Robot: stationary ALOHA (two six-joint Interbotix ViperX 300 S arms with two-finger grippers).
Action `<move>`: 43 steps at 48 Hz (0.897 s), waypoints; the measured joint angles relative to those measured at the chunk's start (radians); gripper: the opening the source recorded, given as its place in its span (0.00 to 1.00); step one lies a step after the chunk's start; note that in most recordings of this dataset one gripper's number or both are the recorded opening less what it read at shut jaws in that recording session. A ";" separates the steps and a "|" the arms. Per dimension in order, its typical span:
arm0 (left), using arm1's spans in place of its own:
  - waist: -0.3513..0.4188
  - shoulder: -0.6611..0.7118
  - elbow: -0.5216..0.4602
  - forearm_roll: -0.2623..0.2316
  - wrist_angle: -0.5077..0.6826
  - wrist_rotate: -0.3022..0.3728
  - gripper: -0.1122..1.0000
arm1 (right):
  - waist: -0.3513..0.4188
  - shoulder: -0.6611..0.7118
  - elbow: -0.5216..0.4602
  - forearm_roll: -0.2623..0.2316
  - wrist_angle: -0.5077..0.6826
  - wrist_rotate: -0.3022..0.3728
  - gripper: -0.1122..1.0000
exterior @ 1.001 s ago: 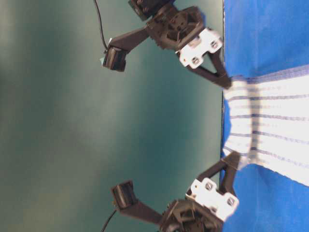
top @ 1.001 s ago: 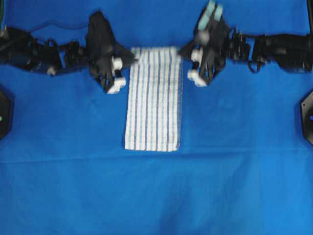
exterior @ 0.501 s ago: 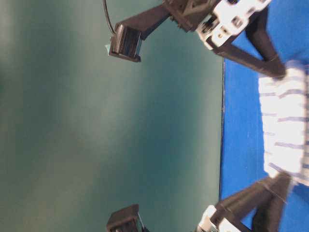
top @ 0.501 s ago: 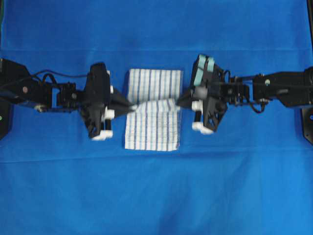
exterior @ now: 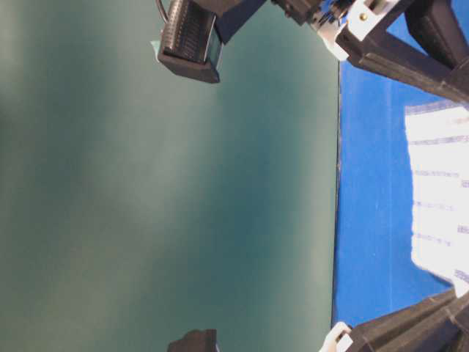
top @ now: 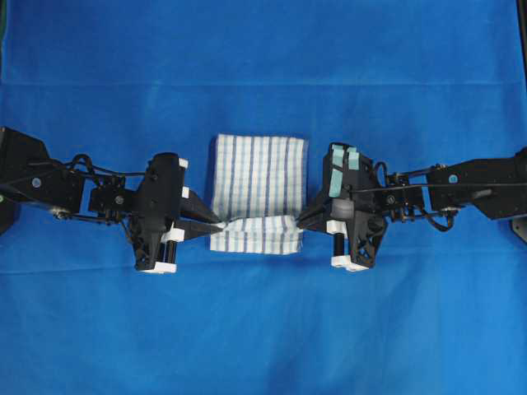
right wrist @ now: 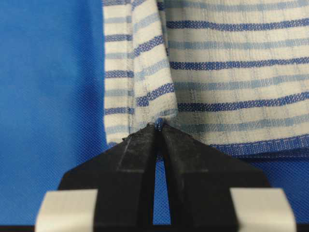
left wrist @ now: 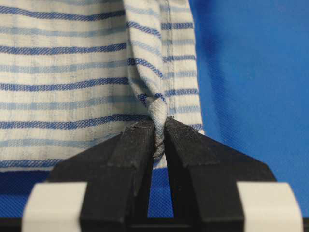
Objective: Fold the blue towel.
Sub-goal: 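Press the fold down and open both grippers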
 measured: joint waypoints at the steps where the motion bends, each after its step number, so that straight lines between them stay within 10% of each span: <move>1: 0.000 0.000 0.000 -0.002 0.005 0.000 0.15 | 0.000 0.000 -0.002 0.000 0.000 0.002 0.15; 22: 0.015 0.026 -0.011 -0.002 0.021 0.003 0.17 | 0.000 0.000 -0.023 0.015 -0.003 0.000 0.17; 32: 0.015 0.028 -0.011 -0.002 0.021 0.005 0.62 | 0.011 0.002 -0.031 0.018 -0.003 0.002 0.64; 37: 0.015 0.014 -0.011 0.000 0.031 0.012 0.81 | 0.020 0.000 -0.038 0.018 0.002 0.000 0.60; 43: 0.015 -0.046 -0.011 0.000 0.080 0.020 0.81 | 0.021 -0.048 -0.043 0.017 0.038 -0.008 0.56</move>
